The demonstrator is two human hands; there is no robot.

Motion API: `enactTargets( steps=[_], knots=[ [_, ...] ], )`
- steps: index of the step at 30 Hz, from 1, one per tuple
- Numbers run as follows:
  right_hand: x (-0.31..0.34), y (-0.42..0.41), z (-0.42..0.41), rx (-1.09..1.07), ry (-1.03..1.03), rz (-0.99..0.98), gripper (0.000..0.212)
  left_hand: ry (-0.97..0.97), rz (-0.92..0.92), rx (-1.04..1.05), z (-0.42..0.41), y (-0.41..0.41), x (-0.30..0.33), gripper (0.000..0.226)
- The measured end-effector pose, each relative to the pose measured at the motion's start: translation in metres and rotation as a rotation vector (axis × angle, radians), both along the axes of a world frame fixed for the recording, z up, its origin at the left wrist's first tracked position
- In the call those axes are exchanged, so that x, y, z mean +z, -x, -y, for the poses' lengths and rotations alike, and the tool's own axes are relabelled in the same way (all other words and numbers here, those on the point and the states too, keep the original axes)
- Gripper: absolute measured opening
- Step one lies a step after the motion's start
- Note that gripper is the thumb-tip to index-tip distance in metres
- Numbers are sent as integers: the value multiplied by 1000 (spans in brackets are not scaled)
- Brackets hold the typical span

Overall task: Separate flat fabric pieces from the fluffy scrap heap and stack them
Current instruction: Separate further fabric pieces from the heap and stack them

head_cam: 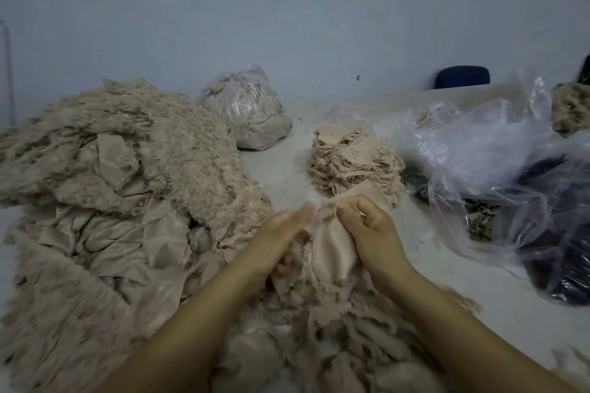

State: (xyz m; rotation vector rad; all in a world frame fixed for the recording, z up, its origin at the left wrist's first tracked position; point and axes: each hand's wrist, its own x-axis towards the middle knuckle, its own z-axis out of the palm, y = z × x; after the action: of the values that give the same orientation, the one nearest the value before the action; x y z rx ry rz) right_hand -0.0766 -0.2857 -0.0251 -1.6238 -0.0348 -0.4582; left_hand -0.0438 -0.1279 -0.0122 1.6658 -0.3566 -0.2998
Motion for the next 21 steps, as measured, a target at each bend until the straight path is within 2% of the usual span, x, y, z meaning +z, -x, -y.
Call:
enactTargets(
  steps=[2,5,7,10,12,17,20,21],
  knots=[
    [2,-3,2,-103,-39,16,22,-100,137,24,10,5,-6,30],
    [-1,-2,10,-236,-1,-25,18,-72,189,133,9,3,-10,45],
    [-3,3,8,-178,10,-95,18,-28,198,146,7,3,-7,40],
    [4,11,1,62,-17,-248,30,-34,178,114,12,5,-8,30],
    [6,12,-4,76,-75,-232,23,-11,135,135,19,7,-12,27],
    [-1,7,-6,-140,-234,-145,19,-72,196,143,19,2,-14,30],
    [-3,4,13,-287,-416,-201,18,-36,155,205,1,-5,-13,30],
    [-2,5,16,-301,-431,-227,26,-38,143,193,-5,-7,-13,31]
  ],
)
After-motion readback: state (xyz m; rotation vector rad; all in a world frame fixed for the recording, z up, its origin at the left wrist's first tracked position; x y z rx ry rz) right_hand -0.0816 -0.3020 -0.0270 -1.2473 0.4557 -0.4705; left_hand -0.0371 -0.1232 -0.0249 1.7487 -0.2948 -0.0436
